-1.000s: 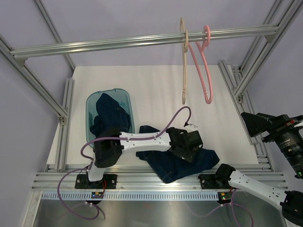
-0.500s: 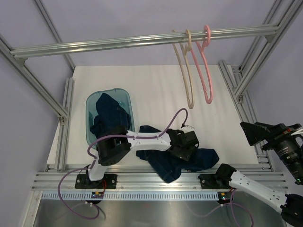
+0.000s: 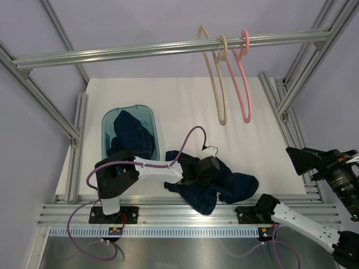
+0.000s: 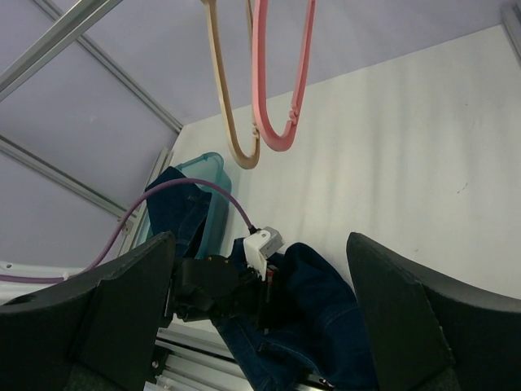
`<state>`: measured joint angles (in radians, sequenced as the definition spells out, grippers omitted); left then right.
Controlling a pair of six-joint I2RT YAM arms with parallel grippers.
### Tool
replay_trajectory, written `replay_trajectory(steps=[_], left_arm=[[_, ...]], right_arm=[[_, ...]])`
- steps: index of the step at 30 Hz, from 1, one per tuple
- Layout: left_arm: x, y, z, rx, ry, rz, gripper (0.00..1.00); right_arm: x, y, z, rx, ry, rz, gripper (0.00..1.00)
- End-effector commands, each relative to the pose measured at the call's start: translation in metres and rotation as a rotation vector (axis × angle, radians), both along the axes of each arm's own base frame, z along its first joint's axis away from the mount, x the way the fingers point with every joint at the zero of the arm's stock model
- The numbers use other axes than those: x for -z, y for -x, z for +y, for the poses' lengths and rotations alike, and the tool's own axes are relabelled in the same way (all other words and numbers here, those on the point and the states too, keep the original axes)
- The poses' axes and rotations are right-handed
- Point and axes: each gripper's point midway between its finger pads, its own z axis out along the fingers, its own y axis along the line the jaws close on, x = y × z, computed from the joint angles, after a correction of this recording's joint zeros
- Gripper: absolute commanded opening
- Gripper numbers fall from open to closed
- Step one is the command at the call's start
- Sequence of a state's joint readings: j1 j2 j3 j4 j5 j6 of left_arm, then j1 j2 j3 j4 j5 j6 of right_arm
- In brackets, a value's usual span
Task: Remove the skirt from the hanger
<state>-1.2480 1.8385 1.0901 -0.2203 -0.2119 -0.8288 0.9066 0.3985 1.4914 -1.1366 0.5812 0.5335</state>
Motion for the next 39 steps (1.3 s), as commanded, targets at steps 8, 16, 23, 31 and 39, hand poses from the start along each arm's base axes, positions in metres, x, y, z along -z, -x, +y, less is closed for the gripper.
replay_trajectory(steps=[8, 16, 23, 31, 39], left_arm=[[-0.116, -0.032, 0.103, -0.085, -0.196, -0.231, 0.0], [-0.254, -0.079, 0.173, -0.186, -0.093, -0.399, 0.0], [-0.358, -0.117, 0.231, -0.297, -0.065, -0.539, 0.0], [-0.446, -0.144, 0.289, -0.429, -0.065, -0.705, 0.0], [-0.465, -0.146, 0.32, -0.536, -0.016, -0.781, 0.0]], right_arm=[[-0.007, 0.001, -0.003, 0.011, -0.021, -0.005, 0.94], [-0.014, -0.002, 0.005, -0.006, -0.026, -0.007, 0.94], [-0.013, -0.01, 0.019, -0.021, 0.003, 0.006, 0.94], [-0.011, -0.014, 0.025, -0.024, 0.013, 0.009, 0.94], [-0.013, -0.02, 0.03, -0.018, 0.037, 0.006, 0.94]])
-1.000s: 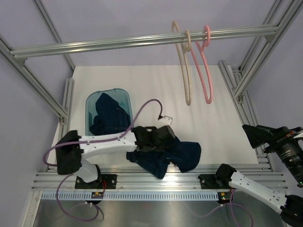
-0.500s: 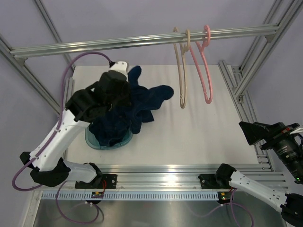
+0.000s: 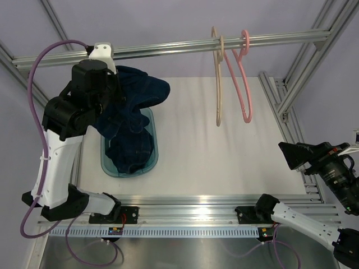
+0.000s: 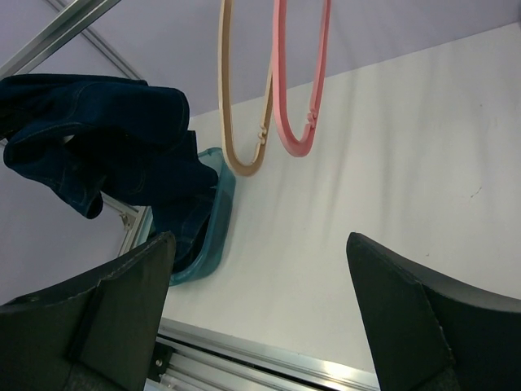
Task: Remove the skirt from the hanger
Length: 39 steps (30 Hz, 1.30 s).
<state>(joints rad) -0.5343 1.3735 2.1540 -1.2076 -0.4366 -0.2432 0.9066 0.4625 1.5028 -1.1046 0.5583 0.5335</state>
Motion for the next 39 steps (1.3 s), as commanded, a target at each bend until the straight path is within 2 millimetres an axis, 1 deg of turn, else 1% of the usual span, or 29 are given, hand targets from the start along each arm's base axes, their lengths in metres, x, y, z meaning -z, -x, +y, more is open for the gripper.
replay_trajectory(steps=[1, 3, 4, 6, 7, 9, 12, 13, 14, 15, 16, 17, 19, 20, 21, 22, 23, 24, 25, 26, 27, 30, 31, 33, 35, 36, 37, 38, 39], left_arm=[[-0.034, 0.002, 0.018, -0.028, 0.056, -0.141, 0.0], [-0.033, 0.006, 0.023, -0.034, 0.069, -0.144, 0.0], [-0.03, 0.011, 0.03, -0.05, 0.07, -0.143, 0.0], [-0.026, 0.016, 0.039, -0.074, 0.074, -0.132, 0.0], [-0.022, 0.023, 0.043, -0.077, 0.075, -0.129, 0.0], [-0.016, 0.028, 0.046, -0.082, 0.08, -0.12, 0.0], [0.009, 0.031, 0.051, -0.107, 0.07, -0.07, 0.0], [0.034, 0.024, 0.047, -0.107, 0.053, -0.027, 0.0], [0.041, 0.028, 0.047, -0.103, 0.073, -0.032, 0.0], [0.052, 0.027, 0.047, -0.102, 0.077, -0.02, 0.0], [0.058, 0.022, 0.045, -0.1, 0.093, -0.03, 0.0], [0.086, 0.019, 0.041, -0.096, 0.093, 0.027, 0.0], [0.106, 0.009, 0.041, -0.107, 0.119, 0.055, 0.0], [0.115, 0.006, 0.035, -0.089, 0.156, 0.077, 0.0], [0.14, 0.001, 0.039, -0.11, 0.163, 0.131, 0.0], [0.146, -0.007, 0.039, -0.115, 0.188, 0.13, 0.0], [0.157, -0.01, 0.035, -0.106, 0.231, 0.157, 0.0], [0.183, -0.016, 0.042, -0.139, 0.246, 0.215, 0.0], [0.193, -0.023, 0.041, -0.138, 0.273, 0.226, 0.0], [0.206, -0.025, 0.034, -0.119, 0.329, 0.268, 0.0], [0.236, -0.03, 0.035, -0.131, 0.363, 0.338, 0.0], [0.278, -0.031, 0.026, -0.147, 0.453, 0.449, 0.0], [0.305, -0.031, 0.024, -0.164, 0.464, 0.507, 0.0], [0.331, -0.027, 0.012, -0.149, 0.527, 0.582, 0.0], [0.366, -0.019, 0.003, -0.155, 0.571, 0.673, 0.0], [0.376, -0.015, 0.001, -0.157, 0.583, 0.699, 0.0], [0.381, -0.016, -0.002, -0.148, 0.598, 0.697, 0.0], [0.39, -0.007, -0.003, -0.156, 0.611, 0.724, 0.0], [0.389, -0.005, -0.003, -0.155, 0.618, 0.717, 0.0]], right_arm=[[-0.006, -0.011, 0.013, 0.003, 0.025, -0.006, 0.94], [-0.006, -0.012, 0.015, -0.001, 0.026, -0.006, 0.94], [-0.006, -0.013, 0.016, -0.003, 0.026, -0.006, 0.94], [-0.006, -0.014, 0.019, -0.01, 0.02, -0.009, 0.94], [-0.003, -0.015, 0.023, -0.019, 0.024, -0.004, 0.94], [-0.001, -0.016, 0.025, -0.024, 0.023, -0.001, 0.94], [0.003, -0.015, 0.03, -0.038, 0.014, 0.012, 0.94], [0.003, -0.015, 0.032, -0.044, 0.01, 0.012, 0.94], [0.003, -0.015, 0.032, -0.047, 0.004, 0.013, 0.94], [0.002, -0.015, 0.033, -0.05, -0.001, 0.01, 0.94], [0.003, -0.014, 0.033, -0.053, -0.004, 0.011, 0.94], [0.003, -0.014, 0.033, -0.053, -0.004, 0.012, 0.94], [0.004, -0.014, 0.032, -0.048, 0.001, 0.02, 0.94], [0.004, -0.014, 0.032, -0.05, 0.004, 0.021, 0.94], [0.004, -0.014, 0.032, -0.05, 0.006, 0.023, 0.94], [0.003, -0.013, 0.032, -0.054, 0.004, 0.022, 0.94], [0.004, -0.013, 0.032, -0.054, 0.006, 0.023, 0.94], [0.003, -0.012, 0.031, -0.056, 0.003, 0.02, 0.94], [0.004, -0.011, 0.031, -0.059, 0.001, 0.021, 0.94], [0.004, -0.011, 0.031, -0.057, 0.0, 0.021, 0.94], [0.005, -0.01, 0.03, -0.059, -0.001, 0.023, 0.94], [0.009, -0.01, 0.03, -0.058, -0.003, 0.028, 0.94], [0.01, -0.01, 0.032, -0.063, -0.004, 0.029, 0.94], [0.015, -0.011, 0.036, -0.074, -0.003, 0.041, 0.94], [0.017, -0.012, 0.04, -0.08, 0.003, 0.05, 0.94], [0.022, -0.014, 0.044, -0.084, 0.018, 0.065, 0.94], [0.024, -0.015, 0.047, -0.091, 0.027, 0.076, 0.94], [0.028, -0.015, 0.049, -0.095, 0.039, 0.089, 0.94], [0.03, -0.017, 0.052, -0.101, 0.052, 0.102, 0.94]])
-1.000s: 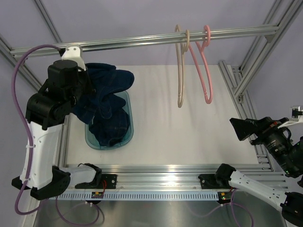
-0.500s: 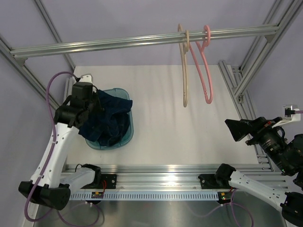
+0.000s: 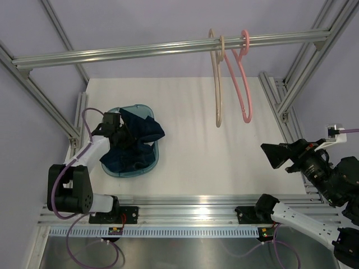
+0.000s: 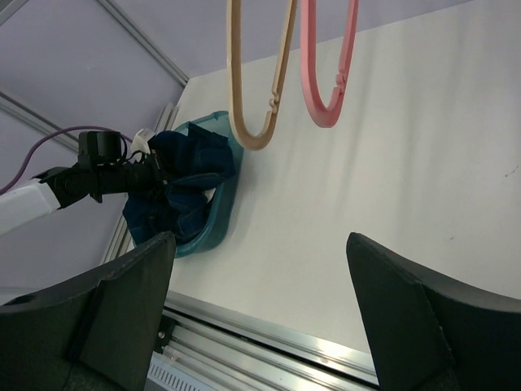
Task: Remove the skirt from the hanger
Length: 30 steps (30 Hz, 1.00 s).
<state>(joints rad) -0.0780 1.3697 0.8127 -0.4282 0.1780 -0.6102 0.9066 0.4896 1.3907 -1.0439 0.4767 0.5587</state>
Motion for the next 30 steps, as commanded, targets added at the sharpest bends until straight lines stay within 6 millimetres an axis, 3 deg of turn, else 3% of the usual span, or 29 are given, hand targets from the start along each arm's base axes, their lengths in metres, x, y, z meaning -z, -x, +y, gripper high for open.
replay_trajectory(steps=[1, 4, 5, 6, 8, 12, 15, 16, 18, 19, 21, 23, 24, 25, 26, 27, 28, 29, 30], left_arm=[[0.006, 0.012, -0.022, 0.018, 0.136, 0.011, 0.0], [-0.018, 0.017, -0.018, 0.001, 0.12, -0.036, 0.04], [-0.039, 0.013, -0.015, -0.004, 0.111, -0.087, 0.4], [-0.045, 0.018, -0.012, -0.013, 0.097, -0.077, 0.64], [-0.063, 0.019, -0.006, -0.032, 0.071, -0.113, 0.98], [-0.118, 0.026, -0.001, -0.041, 0.051, -0.203, 0.99], [-0.156, 0.04, 0.001, -0.035, 0.05, -0.273, 0.99], [-0.186, 0.042, 0.001, -0.032, 0.058, -0.35, 0.99], [-0.213, 0.052, -0.001, -0.016, 0.078, -0.402, 0.99], [-0.243, 0.059, -0.008, 0.01, 0.118, -0.477, 0.99], [-0.275, 0.068, -0.02, 0.061, 0.185, -0.563, 0.99], [-0.31, 0.09, -0.048, 0.186, 0.35, -0.644, 0.99], [-0.336, 0.093, -0.058, 0.25, 0.416, -0.751, 0.99], [-0.35, 0.111, -0.074, 0.32, 0.555, -0.745, 0.99], [-0.347, 0.121, -0.08, 0.345, 0.622, -0.755, 0.99], [-0.368, 0.128, -0.084, 0.397, 0.668, -0.863, 0.99], [-0.373, 0.14, -0.087, 0.406, 0.748, -0.851, 0.99], [-0.364, 0.142, -0.089, 0.41, 0.78, -0.848, 0.99], [-0.38, 0.162, -0.089, 0.463, 0.796, -0.954, 0.99]], right_arm=[[0.008, -0.005, 0.017, -0.029, 0.025, 0.043, 0.94], [0.012, -0.007, 0.022, -0.04, 0.029, 0.058, 0.95], [0.012, -0.007, 0.023, -0.044, 0.028, 0.06, 0.95], [0.014, -0.008, 0.027, -0.049, 0.031, 0.071, 0.95], [0.018, -0.008, 0.028, -0.051, 0.039, 0.086, 0.95], [0.024, -0.015, 0.026, 0.0, 0.065, 0.129, 1.0], [0.029, -0.02, 0.012, 0.084, 0.09, 0.159, 0.99], [0.031, -0.021, 0.01, 0.103, 0.099, 0.166, 0.99], [0.037, -0.023, -0.001, 0.158, 0.131, 0.18, 0.99], [0.039, -0.024, -0.003, 0.169, 0.141, 0.184, 1.0], [0.044, -0.025, -0.005, 0.18, 0.166, 0.19, 1.0], [0.048, -0.024, -0.003, 0.171, 0.17, 0.196, 0.99], [0.049, -0.023, 0.0, 0.157, 0.164, 0.2, 0.99], [0.051, -0.023, 0.002, 0.149, 0.154, 0.201, 1.0], [0.055, -0.025, 0.008, 0.137, 0.143, 0.203, 0.99], [0.056, -0.021, 0.01, 0.112, 0.118, 0.197, 1.0], [0.058, -0.021, 0.012, 0.104, 0.105, 0.196, 0.99], [0.064, -0.021, 0.015, 0.103, 0.08, 0.204, 1.0], [0.066, -0.019, 0.019, 0.079, 0.067, 0.209, 0.99]])
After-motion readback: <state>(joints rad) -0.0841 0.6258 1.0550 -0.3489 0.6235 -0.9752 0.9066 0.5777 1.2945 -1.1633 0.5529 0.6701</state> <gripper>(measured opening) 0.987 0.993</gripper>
